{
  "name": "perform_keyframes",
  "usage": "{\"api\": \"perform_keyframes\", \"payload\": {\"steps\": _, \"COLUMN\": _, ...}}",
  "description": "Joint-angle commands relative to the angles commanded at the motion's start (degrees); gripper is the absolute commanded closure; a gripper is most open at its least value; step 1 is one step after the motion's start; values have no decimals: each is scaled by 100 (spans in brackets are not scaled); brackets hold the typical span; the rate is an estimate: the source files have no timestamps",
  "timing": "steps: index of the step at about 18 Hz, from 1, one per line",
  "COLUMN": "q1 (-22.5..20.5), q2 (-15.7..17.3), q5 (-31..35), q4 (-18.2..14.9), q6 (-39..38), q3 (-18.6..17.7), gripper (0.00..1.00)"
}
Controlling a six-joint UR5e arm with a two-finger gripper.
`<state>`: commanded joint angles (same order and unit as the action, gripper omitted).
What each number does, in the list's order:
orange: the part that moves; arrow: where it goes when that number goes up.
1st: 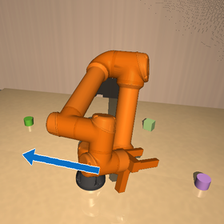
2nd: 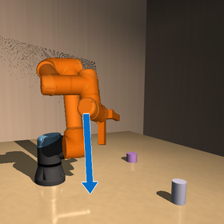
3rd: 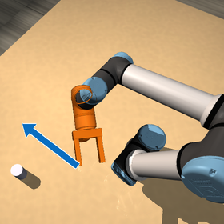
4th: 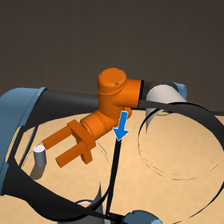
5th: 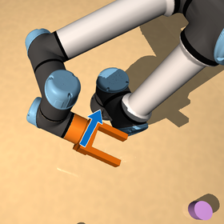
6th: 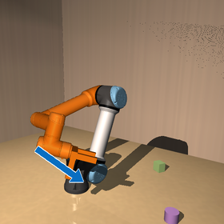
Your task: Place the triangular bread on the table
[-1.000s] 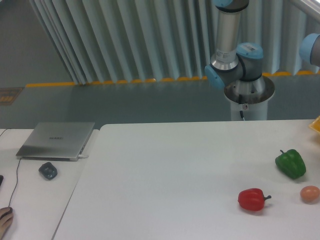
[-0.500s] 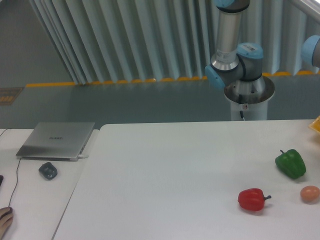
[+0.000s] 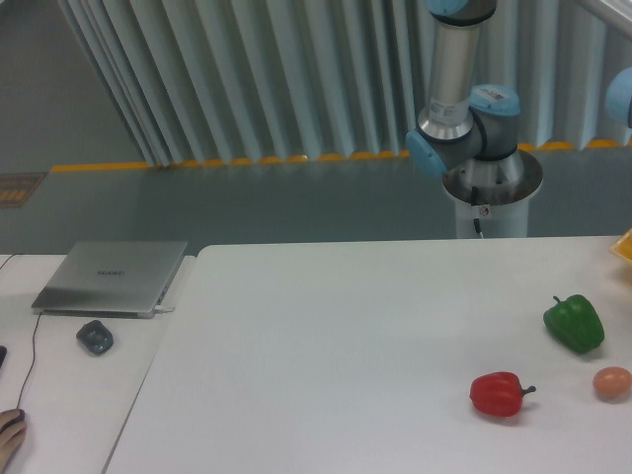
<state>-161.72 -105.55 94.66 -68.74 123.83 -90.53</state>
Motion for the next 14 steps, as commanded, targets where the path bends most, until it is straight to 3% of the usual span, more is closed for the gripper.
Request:
{"api": "perform_keyframes", "payload": {"steps": 6, "q1": -246, "q2": -237, "q5": 9, "q4": 344, "q6": 317, "q3": -70, "gripper": 0}}
{"api": "perform_keyframes", "payload": {"steps": 14, "q1": -378, "q2": -326, "q5": 52, "q4": 406, "q6": 590, "q3": -176, "gripper": 0}}
